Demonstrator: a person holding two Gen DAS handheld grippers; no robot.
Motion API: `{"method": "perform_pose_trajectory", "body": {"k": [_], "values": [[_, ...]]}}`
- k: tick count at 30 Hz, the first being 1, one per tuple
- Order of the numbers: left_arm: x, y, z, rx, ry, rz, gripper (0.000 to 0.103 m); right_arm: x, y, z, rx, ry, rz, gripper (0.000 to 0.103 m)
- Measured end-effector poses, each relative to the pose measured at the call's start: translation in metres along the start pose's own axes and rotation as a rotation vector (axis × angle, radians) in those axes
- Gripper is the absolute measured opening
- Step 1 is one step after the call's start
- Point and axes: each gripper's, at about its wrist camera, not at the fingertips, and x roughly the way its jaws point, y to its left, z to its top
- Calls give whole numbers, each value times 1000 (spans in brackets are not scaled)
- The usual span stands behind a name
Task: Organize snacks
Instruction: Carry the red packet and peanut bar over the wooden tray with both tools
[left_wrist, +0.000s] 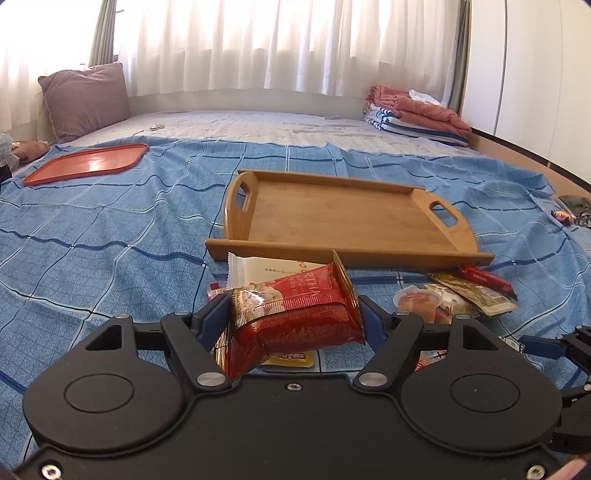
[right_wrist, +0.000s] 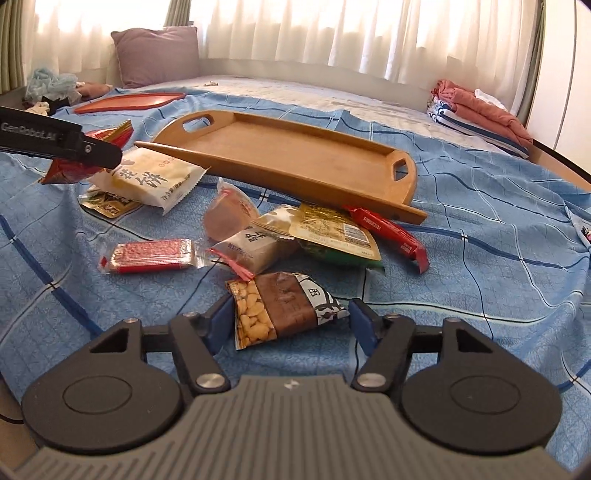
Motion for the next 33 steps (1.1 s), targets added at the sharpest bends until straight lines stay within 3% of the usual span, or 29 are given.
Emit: {"method": "perform_pose_trajectory", "body": {"k": [10, 19, 26, 33], "values": [[-2, 4, 3, -8, -8, 9, 72, -21, 4, 3, 75, -53, -27, 66], [-1, 9, 32, -1, -48, 9, 72, -30, -12, 36, 133, -113, -95, 66], [20, 18, 71, -44, -47, -18, 72, -11, -31, 76, 167, -144, -109, 66], [76, 21, 113, -83, 49, -79, 72, 33, -56, 116, 246, -79, -49, 66]]}}
